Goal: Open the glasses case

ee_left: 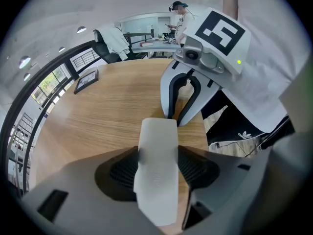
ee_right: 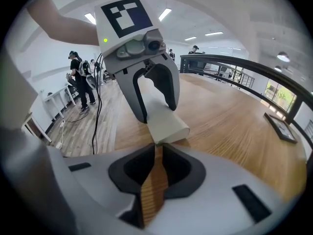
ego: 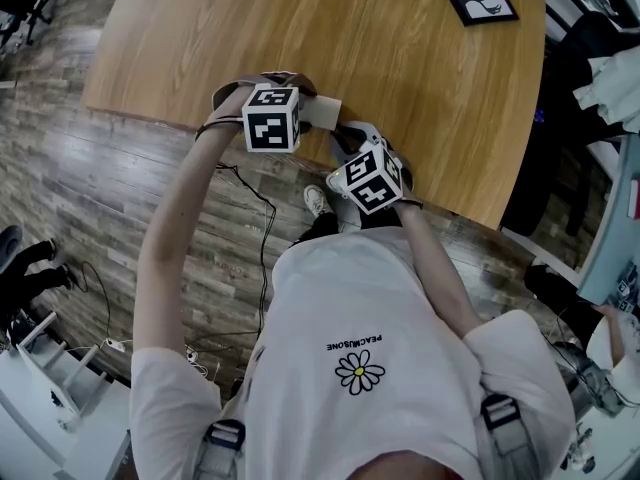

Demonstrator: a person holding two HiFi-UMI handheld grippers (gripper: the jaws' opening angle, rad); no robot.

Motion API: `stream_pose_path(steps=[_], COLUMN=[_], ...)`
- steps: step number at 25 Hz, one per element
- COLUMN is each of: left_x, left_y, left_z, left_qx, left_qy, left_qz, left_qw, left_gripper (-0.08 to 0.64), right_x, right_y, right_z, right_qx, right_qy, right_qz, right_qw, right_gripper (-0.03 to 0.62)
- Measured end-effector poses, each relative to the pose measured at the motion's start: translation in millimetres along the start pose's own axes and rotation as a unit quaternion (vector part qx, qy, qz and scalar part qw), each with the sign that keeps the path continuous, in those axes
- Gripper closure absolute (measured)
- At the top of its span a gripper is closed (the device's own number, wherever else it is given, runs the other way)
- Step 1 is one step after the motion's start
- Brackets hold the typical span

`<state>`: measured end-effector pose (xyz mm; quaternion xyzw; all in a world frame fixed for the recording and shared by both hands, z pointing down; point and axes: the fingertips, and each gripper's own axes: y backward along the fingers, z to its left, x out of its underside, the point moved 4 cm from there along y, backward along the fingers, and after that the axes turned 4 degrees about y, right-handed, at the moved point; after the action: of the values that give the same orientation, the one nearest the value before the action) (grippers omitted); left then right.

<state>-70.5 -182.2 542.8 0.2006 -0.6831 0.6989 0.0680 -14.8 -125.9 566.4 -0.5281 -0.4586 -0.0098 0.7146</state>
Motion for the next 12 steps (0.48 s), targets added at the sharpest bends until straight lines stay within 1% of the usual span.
stream_pose_path(steps=[4, 7, 9, 12], left_x=[0.4, 1.3, 1.1, 0.3], left_y=[0.4, 0.2, -0.2, -1.2], left_z=[-0.8, -0.4, -0.8, -0.4], left_qx=[0.001, 0.0, -0.001, -0.002], left_qy=[-0.001, -0.001, -0.002, -0.003], left_qz=[-0.002, -0.004, -0.003, 0.0], left_qw=[1.0, 1.0, 1.0, 1.0], left_gripper=[0.296, 0.295, 0.295, 0.296], right_x=[-0.5, -0.7, 0.9, 3.7], right_y=[0.7, 0.0, -0.4, -0.3], right_z=[0.3, -0.4, -3.3, -6.8], right_qx=[-0.018, -0.032, -0.034, -0.036], right_qy=[-0.014, -0.031, -0.052, -0.082], right_qz=[-0.001, -0.006, -0.007, -0.004], right_qw=[1.0, 0.999, 0.998, 0.996], right_gripper=[0.535, 0.514, 0.533, 0.532])
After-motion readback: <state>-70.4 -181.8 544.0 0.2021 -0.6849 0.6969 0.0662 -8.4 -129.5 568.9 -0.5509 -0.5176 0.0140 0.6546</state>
